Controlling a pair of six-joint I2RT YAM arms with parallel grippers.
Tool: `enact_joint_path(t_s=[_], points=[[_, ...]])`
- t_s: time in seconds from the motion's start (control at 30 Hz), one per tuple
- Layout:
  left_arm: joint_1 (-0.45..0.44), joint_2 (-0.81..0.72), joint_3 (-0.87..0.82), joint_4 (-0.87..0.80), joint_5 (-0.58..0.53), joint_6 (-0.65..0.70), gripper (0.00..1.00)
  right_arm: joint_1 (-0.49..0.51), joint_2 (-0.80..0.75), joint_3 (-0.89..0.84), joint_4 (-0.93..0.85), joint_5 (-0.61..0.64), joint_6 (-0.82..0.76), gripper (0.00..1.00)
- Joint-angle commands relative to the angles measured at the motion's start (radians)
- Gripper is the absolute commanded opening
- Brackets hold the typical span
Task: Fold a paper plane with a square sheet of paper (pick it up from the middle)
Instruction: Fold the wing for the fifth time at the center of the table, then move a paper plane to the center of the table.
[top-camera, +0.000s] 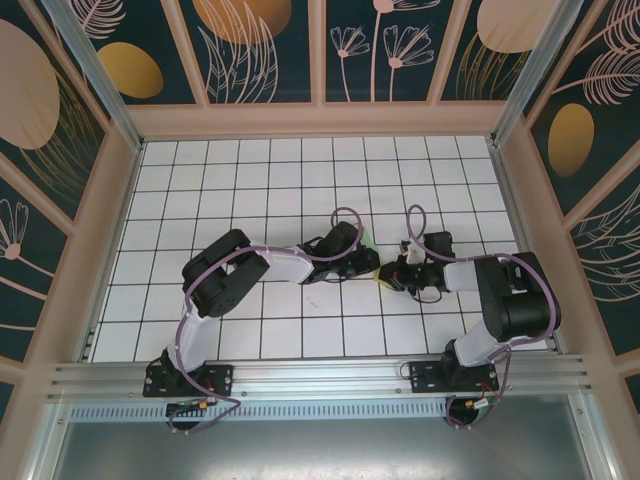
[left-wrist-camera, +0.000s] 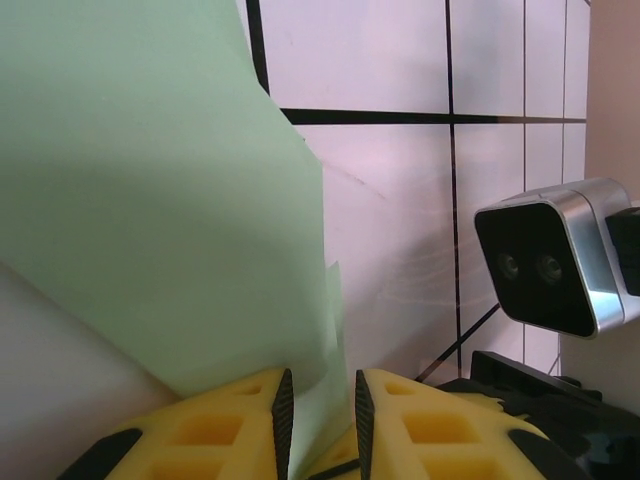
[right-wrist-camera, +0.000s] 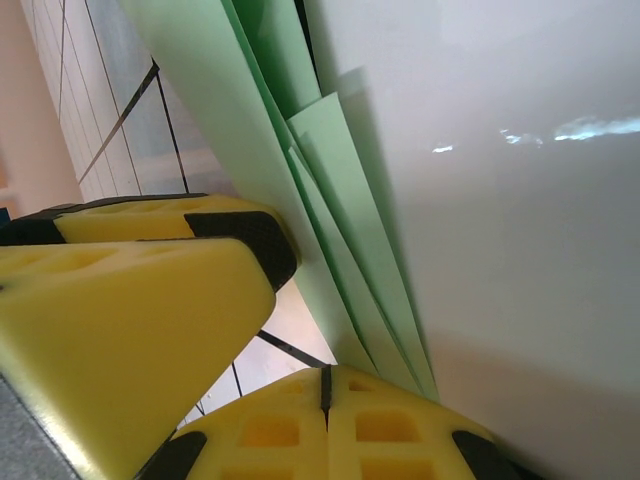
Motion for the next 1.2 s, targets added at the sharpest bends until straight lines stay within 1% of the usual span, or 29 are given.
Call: enact_joint_path(t_s=[0.0,0.17,0.33,0.6,0.7,0.8,0.9,1.0,1.07,1.1,1.17], points=[[0.020,0.013,-0.001,-0.111,-0.141,0.053,0.28,-0.007,0.044,-0.044,-0.151,0.226,-0.018,0.00],[0.079,-0.010,-0.007,-0.112,-0.142,0.079,0.30,-0.006,0.039,-0.046,-0.155,0.232,-0.015,0.00],[0.128,-0.007,0.025,-0.129,-0.138,0.096,0.32,-0.002,0.037,-0.047,-0.155,0.232,-0.015,0.00],[0.176,0.019,0.087,-0.215,-0.192,0.115,0.36,0.003,0.038,-0.047,-0.157,0.231,-0.018,0.00],[0.191,0.023,0.103,-0.236,-0.191,0.121,0.37,0.004,0.038,-0.046,-0.155,0.229,-0.021,0.00],[0.197,-0.005,0.092,-0.216,-0.167,0.128,0.38,0.008,0.029,-0.035,-0.152,0.195,-0.046,0.00],[0.196,-0.071,0.058,-0.182,-0.165,0.132,0.39,0.024,-0.054,-0.008,-0.147,0.119,-0.052,0.01],[0.196,-0.152,0.018,-0.158,-0.190,0.132,0.41,0.050,-0.212,0.042,-0.171,0.066,-0.034,0.17],[0.197,-0.195,-0.008,-0.140,-0.195,0.135,0.42,0.059,-0.317,0.088,-0.216,0.090,-0.045,0.31],[0.196,-0.215,-0.021,-0.128,-0.193,0.134,0.42,0.059,-0.361,0.114,-0.249,0.117,-0.063,0.37],[0.197,-0.240,-0.053,-0.092,-0.174,0.130,0.42,0.056,-0.401,0.168,-0.335,0.250,-0.096,0.42]])
